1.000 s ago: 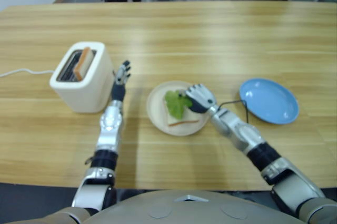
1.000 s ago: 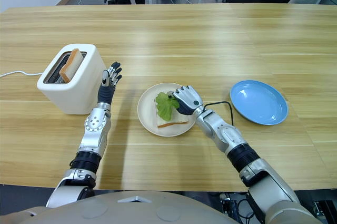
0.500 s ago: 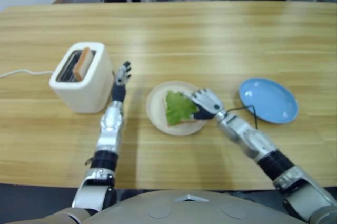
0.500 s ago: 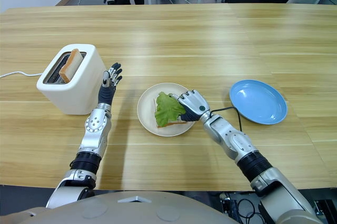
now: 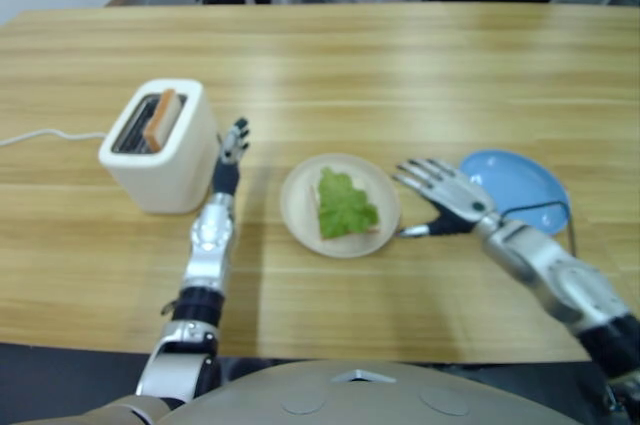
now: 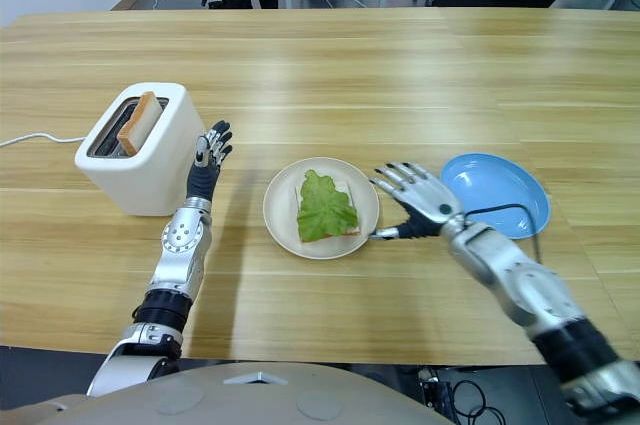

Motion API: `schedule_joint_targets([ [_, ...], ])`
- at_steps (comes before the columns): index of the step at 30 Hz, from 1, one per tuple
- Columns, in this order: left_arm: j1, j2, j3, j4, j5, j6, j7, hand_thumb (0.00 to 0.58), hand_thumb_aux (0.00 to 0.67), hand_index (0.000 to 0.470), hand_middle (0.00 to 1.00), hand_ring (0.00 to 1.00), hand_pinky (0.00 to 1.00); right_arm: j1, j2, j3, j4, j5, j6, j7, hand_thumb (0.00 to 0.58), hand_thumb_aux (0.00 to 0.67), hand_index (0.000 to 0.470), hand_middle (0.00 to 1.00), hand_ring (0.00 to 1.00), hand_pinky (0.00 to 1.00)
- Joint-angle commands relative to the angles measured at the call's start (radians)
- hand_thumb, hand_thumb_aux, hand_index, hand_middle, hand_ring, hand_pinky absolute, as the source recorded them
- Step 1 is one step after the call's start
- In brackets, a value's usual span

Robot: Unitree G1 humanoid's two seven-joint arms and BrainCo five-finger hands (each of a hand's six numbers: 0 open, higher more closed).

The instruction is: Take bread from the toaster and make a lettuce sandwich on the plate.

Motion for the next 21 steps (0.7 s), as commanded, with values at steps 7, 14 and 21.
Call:
schedule_joint_targets([
  [7,0.059,0.112,-0.029,-0.493,0.176,0.121,-0.004,0.000,0.000,0.000,0.00,0.00,0.00,0.020,0.143,-0.334,-0.067,0.580,-0.095,0.118,0.000,0.000,0.000,0.00,0.00,0.00],
  [14,0.052,0.447,0.102,-0.825,0.649,0.339,-0.029,0.000,0.000,0.000,0.00,0.00,0.00,-0.004,0.390,-0.308,0.004,0.702,-0.076,0.128,0.000,0.000,0.000,0.00,0.00,0.00],
  [21,0.093,0.603,0.113,-0.648,0.976,0.603,-0.029,0.000,0.000,0.000,0.00,0.00,0.00,-0.018,0.446,-0.343,0.072,0.691,-0.078,0.116,0.000,0.000,0.000,0.00,0.00,0.00],
])
